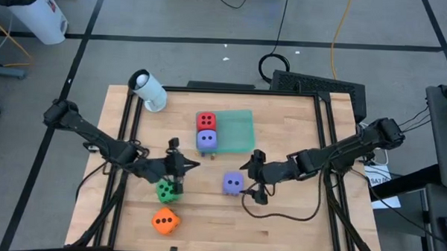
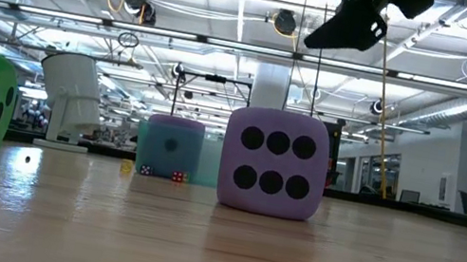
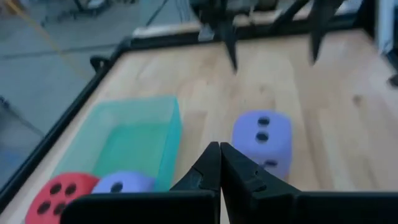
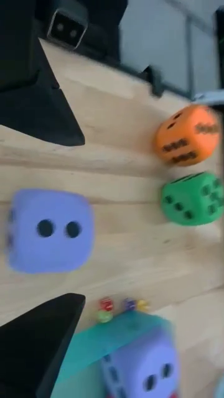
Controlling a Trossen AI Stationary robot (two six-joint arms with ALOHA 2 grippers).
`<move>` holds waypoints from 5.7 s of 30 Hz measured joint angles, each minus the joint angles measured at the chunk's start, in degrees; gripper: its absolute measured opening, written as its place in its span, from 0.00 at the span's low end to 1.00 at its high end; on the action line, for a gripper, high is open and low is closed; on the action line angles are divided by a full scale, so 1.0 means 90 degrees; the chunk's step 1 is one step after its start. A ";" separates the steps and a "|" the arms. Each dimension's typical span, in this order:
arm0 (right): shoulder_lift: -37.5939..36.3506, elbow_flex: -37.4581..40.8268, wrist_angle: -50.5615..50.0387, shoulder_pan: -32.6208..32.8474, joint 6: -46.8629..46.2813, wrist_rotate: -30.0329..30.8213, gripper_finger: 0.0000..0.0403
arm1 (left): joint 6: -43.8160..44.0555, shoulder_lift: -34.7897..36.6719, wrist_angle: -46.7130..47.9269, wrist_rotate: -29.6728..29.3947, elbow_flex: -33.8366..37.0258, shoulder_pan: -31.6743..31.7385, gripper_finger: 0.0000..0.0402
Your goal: Pick & Place Dice
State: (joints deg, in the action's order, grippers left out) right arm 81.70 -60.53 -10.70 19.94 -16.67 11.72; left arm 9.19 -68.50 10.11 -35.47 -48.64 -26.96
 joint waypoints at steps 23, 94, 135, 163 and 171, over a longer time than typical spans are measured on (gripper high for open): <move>0.2615 -0.3053 -0.3291 -0.0260 0.0098 0.0000 0.99 | 0.0063 0.1461 -0.1104 0.0581 0.1784 0.0109 0.04; 0.2496 -0.2147 -0.2479 0.0007 -0.2873 0.1381 0.99 | 0.0176 0.1461 -0.0962 0.0547 0.1775 0.0112 0.05; 0.2584 -0.0259 -0.0745 -0.0334 -0.0495 -0.0306 0.99 | 0.0115 0.1459 -0.0959 0.0543 0.1775 0.0119 0.05; -0.0118 -0.0224 0.0474 -0.1339 0.2519 0.0501 0.98 | -0.0003 0.1459 -0.1150 0.0542 0.1780 0.0134 0.05; 0.0353 -0.0219 0.0615 -0.2662 0.3257 -0.0194 0.98 | 0.0042 0.1459 -0.1150 0.0545 0.1780 0.0131 0.05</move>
State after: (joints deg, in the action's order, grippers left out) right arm 84.88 -62.50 -5.17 -4.02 12.64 9.98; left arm 9.56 -55.37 -0.24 -30.57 -32.62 -25.78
